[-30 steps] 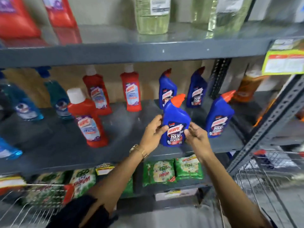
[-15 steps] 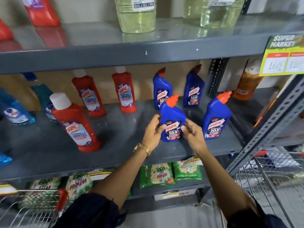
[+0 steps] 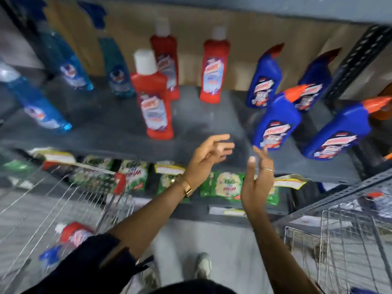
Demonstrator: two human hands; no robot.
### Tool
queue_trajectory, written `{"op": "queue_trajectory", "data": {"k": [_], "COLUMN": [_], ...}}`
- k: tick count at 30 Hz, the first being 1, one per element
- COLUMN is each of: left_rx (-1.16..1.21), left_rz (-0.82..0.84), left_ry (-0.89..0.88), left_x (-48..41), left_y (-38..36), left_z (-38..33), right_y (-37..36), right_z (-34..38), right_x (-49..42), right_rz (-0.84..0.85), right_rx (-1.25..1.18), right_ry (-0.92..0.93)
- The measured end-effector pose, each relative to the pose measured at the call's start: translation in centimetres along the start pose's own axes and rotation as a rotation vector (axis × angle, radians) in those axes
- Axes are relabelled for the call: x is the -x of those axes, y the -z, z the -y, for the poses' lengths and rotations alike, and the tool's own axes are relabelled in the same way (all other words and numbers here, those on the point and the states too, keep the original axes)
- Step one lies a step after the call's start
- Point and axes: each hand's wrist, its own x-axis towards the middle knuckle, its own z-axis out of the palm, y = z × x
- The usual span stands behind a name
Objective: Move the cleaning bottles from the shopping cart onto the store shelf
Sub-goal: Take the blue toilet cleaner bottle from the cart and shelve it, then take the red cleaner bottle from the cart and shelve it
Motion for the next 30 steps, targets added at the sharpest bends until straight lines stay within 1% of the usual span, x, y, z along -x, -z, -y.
{"op": "queue_trajectory", "data": {"k": [1, 3, 4, 6, 7, 8, 10, 11, 13, 16, 17, 18, 19, 20, 22, 23, 25, 27, 30], "left_rx": [0.013, -0.006, -0.052, -0.152, -0.156, -0.187, -0.284, -0.298, -0.191, -0.088, -0.074, -0.044, 0.004, 0.092, 0.356, 0.442, 0.503, 0.505, 0.465], "left_rz": [-0.050, -0.228, -0.326, -0.567, -0.671, -0.786, -0.954, -1.006, -1.037, -0.998, -0.969, -0.963, -0.977, -1.033, -1.192, -1.254, -1.320, -1.350, -1.306], "left_ry": [0.008, 0.021, 0.028, 0.089, 0.136, 0.210, 0.371, 0.478, 0.727, 1.022, 1.097, 1.135, 1.150, 1.152, 1.121, 1.077, 1.029, 1.039, 1.073], "left_x": [2.3, 7.4, 9.6, 14.7, 16.9, 19.7, 24.7, 27.1, 31.0, 33.3, 33.6, 33.4, 33.3, 32.9, 31.9, 31.5, 30.8, 30.7, 30.8], "left_y": [1.6, 5.8, 7.7, 12.9, 15.4, 18.3, 22.8, 25.0, 28.0, 30.7, 31.3, 31.6, 32.0, 32.5, 33.3, 33.8, 34.2, 34.9, 35.3], "left_z": [-0.2, 0.0, 0.3, 1.8, 3.4, 4.9, 8.6, 10.6, 14.3, 19.1, 20.6, 21.8, 22.8, 23.7, 25.0, 25.7, 27.0, 28.9, 29.5], "right_y": [-1.8, -5.6, -7.1, -10.9, -12.4, -14.5, -17.9, -19.8, -23.3, -27.8, -28.8, -29.4, -29.8, -30.3, -30.9, -31.0, -31.1, -31.2, -31.2], "right_z": [0.9, 2.5, 3.1, 4.8, 5.5, 6.1, 6.5, 6.5, 6.3, 5.1, 4.8, 4.4, 4.2, 4.0, 3.6, 3.4, 3.1, 2.8, 3.0], "right_x": [2.0, 6.3, 8.1, 12.3, 14.1, 16.1, 19.5, 21.3, 23.9, 26.2, 26.6, 26.8, 27.0, 27.4, 28.0, 28.2, 28.1, 28.1, 28.2], "right_rz": [0.084, 0.292, 0.400, 0.679, 0.821, 0.963, 1.184, 1.276, 1.400, 1.437, 1.429, 1.415, 1.401, 1.391, 1.381, 1.389, 1.407, 1.399, 1.375], "right_rx": [0.008, -0.016, -0.026, -0.027, -0.028, -0.018, 0.076, 0.145, 0.286, 0.440, 0.511, 0.596, 0.673, 0.732, 0.820, 0.856, 0.916, 0.931, 0.951], "right_ry": [-0.009, -0.015, -0.013, -0.016, -0.029, -0.033, 0.016, 0.035, 0.056, 0.163, 0.204, 0.252, 0.295, 0.336, 0.405, 0.432, 0.460, 0.485, 0.515]}}
